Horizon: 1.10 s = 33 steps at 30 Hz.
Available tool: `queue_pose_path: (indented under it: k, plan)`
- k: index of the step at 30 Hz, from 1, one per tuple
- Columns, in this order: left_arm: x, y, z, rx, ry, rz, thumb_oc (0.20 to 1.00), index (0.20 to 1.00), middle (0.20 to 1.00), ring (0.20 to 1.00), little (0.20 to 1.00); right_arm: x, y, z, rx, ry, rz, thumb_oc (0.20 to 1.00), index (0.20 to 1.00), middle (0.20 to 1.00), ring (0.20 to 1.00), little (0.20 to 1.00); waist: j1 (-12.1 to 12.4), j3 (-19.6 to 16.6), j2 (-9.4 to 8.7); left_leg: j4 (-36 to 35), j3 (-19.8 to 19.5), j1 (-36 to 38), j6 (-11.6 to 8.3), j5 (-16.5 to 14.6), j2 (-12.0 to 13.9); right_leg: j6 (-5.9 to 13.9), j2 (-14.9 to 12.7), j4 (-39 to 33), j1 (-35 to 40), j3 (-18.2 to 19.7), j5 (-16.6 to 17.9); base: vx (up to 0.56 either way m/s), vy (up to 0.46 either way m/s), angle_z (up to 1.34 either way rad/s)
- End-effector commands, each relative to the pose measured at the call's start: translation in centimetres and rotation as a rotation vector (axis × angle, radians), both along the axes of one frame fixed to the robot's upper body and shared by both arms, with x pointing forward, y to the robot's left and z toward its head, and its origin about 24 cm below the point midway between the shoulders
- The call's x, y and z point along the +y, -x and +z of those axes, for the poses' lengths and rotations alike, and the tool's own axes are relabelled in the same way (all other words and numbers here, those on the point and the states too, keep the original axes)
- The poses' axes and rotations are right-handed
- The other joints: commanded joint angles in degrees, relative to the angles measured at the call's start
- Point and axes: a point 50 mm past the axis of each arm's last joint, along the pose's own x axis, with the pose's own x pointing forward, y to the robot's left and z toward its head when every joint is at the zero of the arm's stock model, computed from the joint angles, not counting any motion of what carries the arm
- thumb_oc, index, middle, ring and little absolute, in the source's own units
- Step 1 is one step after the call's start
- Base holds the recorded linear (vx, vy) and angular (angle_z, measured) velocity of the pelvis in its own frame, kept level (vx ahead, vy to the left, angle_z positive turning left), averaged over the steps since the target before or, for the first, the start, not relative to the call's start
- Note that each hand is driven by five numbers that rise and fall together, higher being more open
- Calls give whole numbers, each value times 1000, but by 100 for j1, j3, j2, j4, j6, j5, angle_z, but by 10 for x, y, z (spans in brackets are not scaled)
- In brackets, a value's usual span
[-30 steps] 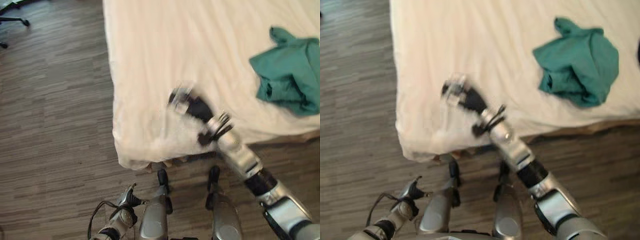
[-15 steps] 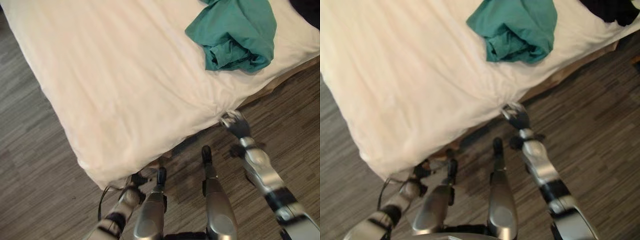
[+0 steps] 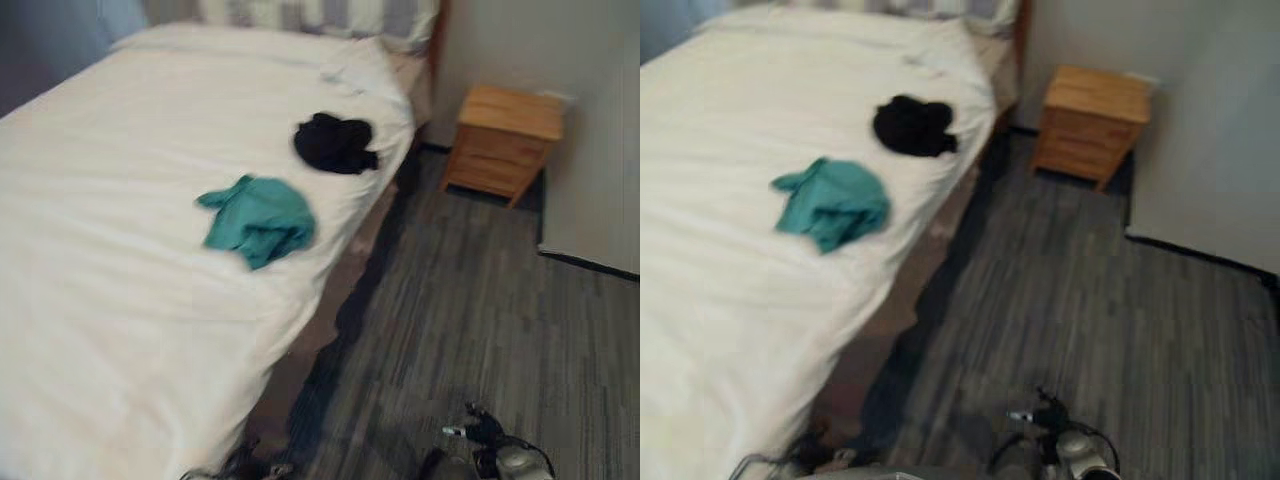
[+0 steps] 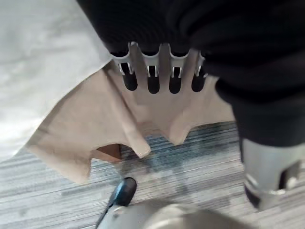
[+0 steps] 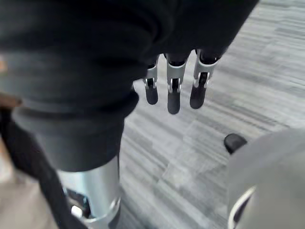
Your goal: Tidy up the quilt and then pick up the clothes from the bed and put them into the laundry hamper.
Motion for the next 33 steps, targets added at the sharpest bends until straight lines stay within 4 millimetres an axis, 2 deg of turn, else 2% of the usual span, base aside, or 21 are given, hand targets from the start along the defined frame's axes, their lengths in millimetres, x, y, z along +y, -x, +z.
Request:
queue_pose_path:
  k: [1, 3, 4, 5, 6, 7, 9, 12, 14, 16, 17, 18, 19, 20, 22, 24, 26, 27, 29, 31, 33]
  plan:
    - [-2, -61, 16, -184, -11, -67, 1000, 1000, 1000, 1000, 1000, -22, -9, 8, -5, 78, 11, 1000, 1000, 1000, 1000, 1000, -20, 171, -75, -1283, -452, -651, -329, 365, -199, 882, 37, -1496, 866, 543, 475, 143, -336, -71]
    - [0, -57, 15, -193, 8, -22, 1000, 1000, 1000, 1000, 1000, -35, 7, 5, 43, 69, -37, 1000, 1000, 1000, 1000, 1000, 34, 306, -44, -99, -823, -850, -448, 557, 44, 692, 404, -1777, 1016, 896, 234, 126, -362, -81]
    - [1, -63, 18, -214, 2, 0, 1000, 1000, 1000, 1000, 1000, -38, 8, 6, 50, 73, -38, 1000, 1000, 1000, 1000, 1000, 120, 392, -117, 250, -1289, -1128, -298, 635, -168, 596, 406, -1777, 967, 1028, 246, 31, -175, -104]
    - [1, -63, 18, -215, 2, 0, 1000, 1000, 1000, 1000, 1000, -38, 8, 6, 49, 73, -38, 1000, 1000, 1000, 1000, 1000, 111, 386, -115, 276, -1303, -1153, -298, 623, -162, 595, 409, -1777, 962, 1018, 245, 62, -183, -156]
    - [-1, -64, 17, -220, 1, 1, 1000, 1000, 1000, 1000, 1000, -46, 13, 6, 63, 94, -73, 1000, 1000, 1000, 1000, 1000, 307, 534, -225, 467, -2189, -1747, -199, 291, -915, 559, 391, -1777, 1032, 1240, 205, 131, -165, -116]
    - [-1, -64, 17, -221, 8, 10, 1000, 1000, 1000, 1000, 1000, -48, 15, 6, 68, 93, -91, 1000, 1000, 1000, 1000, 1000, 332, 566, -249, 287, -2284, -1852, -157, 149, -1103, 576, 409, -1777, 1052, 1312, 163, 311, -212, -98]
    - [-2, -65, 17, -225, 22, 19, 1000, 1000, 1000, 1000, 1000, -50, 17, 7, 70, 95, -84, 1000, 1000, 1000, 1000, 1000, 330, 497, -231, -116, -2102, -1954, -106, 245, -1128, 583, 481, -1777, 1110, 1309, 59, 277, -67, -36]
    - [-5, -65, 17, -226, 33, 27, 1000, 1000, 1000, 1000, 1000, -52, 16, 7, 72, 103, -74, 1000, 1000, 1000, 1000, 1000, 345, 423, -156, -622, -1948, -2071, -122, 566, -1132, 579, 629, -1777, 1222, 1331, -55, 214, 7, 4]
    - [-5, -52, 12, -182, 34, 28, 1000, 1000, 1000, 1000, 1000, -54, 14, 8, 78, 126, -62, 1000, 1000, 1000, 1000, 1000, 513, 360, -76, -1241, -2142, -2130, -132, 832, -1203, 612, 827, -1777, 1502, 1438, -291, 555, 19, 3]
    - [-6, -47, 10, -155, 32, 23, 1000, 1000, 1000, 1000, 1000, -51, 16, 7, 88, 124, -46, 1000, 1000, 1000, 1000, 1000, 527, 339, -95, -1279, -2217, -2058, -61, 852, -1254, 625, 828, -1777, 1646, 1437, -333, 560, 49, -31]
    - [1, -38, 8, -106, 3, 1, 1000, 1000, 1000, 1000, 1000, -41, 9, 6, 68, 103, -25, 1000, 1000, 1000, 1000, 1000, 542, 400, -189, -1422, -2215, -1576, 185, 684, -1428, 953, 541, -255, 1494, 1329, -133, 491, 72, -46]
    - [1, -39, 8, -106, 4, 1, 1000, 1000, 1000, 1000, 1000, -42, 8, 6, 68, 103, -26, 1000, 1000, 1000, 1000, 1000, 546, 389, -183, -1420, -2213, -1593, 185, 688, -1420, 950, 549, -260, 1478, 1333, -122, 603, 114, -37]
    - [4, -38, 9, -100, -10, -10, 1000, 1000, 1000, 1000, 1000, -39, 0, 8, 45, 100, -15, 1000, 1000, 1000, 1000, 1000, 487, 468, -127, -1485, -2147, -1366, 237, 624, -1413, 1128, 330, 504, 1131, 1238, 242, 428, 97, -22]
    - [12, -41, 12, -106, -39, -33, 1000, 1000, 1000, 1000, 1000, -35, -16, 14, -10, 85, -15, 1000, 1000, 1000, 1000, 1000, 260, 565, 69, -1686, -2125, -935, 250, 508, -1216, 1187, 121, 1548, 429, 1121, 642, 544, 91, -25]
    - [12, -43, 13, -112, -46, -42, 1000, 1000, 1000, 1000, 1000, -34, -21, 15, -25, 80, -15, 1000, 1000, 1000, 1000, 1000, 155, 600, 116, -1686, -2139, -838, 236, 440, -1176, 1170, -6, 1619, 232, 1008, 563, 430, -26, 4]
    - [8, -58, 17, -152, -58, -107, 1000, 1000, 1000, 1000, 1000, -26, -29, 17, -61, 58, -16, 1000, 1000, 1000, 1000, 1000, -177, 613, 157, -1686, -2161, -512, 62, 185, -1075, 921, 93, 519, -151, 799, 381, 484, -177, 28]
    - [4, -65, 18, -170, -58, -133, 1000, 1000, 1000, 1000, 1000, -24, -31, 17, -70, 53, -14, 1000, 1000, 1000, 1000, 1000, -263, 575, 122, -1686, -2177, -460, 15, 130, -1095, 889, 168, -35, -243, 817, 433, 437, -233, 16]
    - [-3, -75, 20, -195, -55, -172, 1000, 1000, 1000, 1000, 1000, -22, -28, 15, -64, 50, -25, 1000, 1000, 1000, 1000, 1000, -434, 511, 101, -1686, -2212, -232, -129, -70, -1004, 933, 249, -1248, -397, 948, 749, 549, -294, 10]
    - [-7, -77, 20, -208, -48, -178, 1000, 1000, 1000, 1000, 1000, -22, -24, 13, -48, 52, -27, 1000, 1000, 1000, 1000, 1000, -498, 444, 177, -1686, -2234, 22, -227, -285, -855, 1036, 201, -1610, -557, 1077, 945, 545, -293, 16]
    - [-12, -78, 19, -213, -25, -176, 1000, 1000, 1000, 1000, 1000, -24, -13, 9, -11, 61, -19, 1000, 1000, 1000, 1000, 1000, -530, 362, 241, -1459, -2329, 346, -328, -191, -715, 932, 317, -1691, -392, 1195, 994, 616, -322, 43]
    - [-16, -78, 18, -217, -7, -152, 1000, 1000, 1000, 1000, 1000, -30, -6, 8, 21, 83, -11, 1000, 1000, 1000, 1000, 1000, -488, 379, 280, -150, -2317, -91, -458, 351, -595, 719, 460, -1777, -49, 1112, 909, 390, -275, 16]
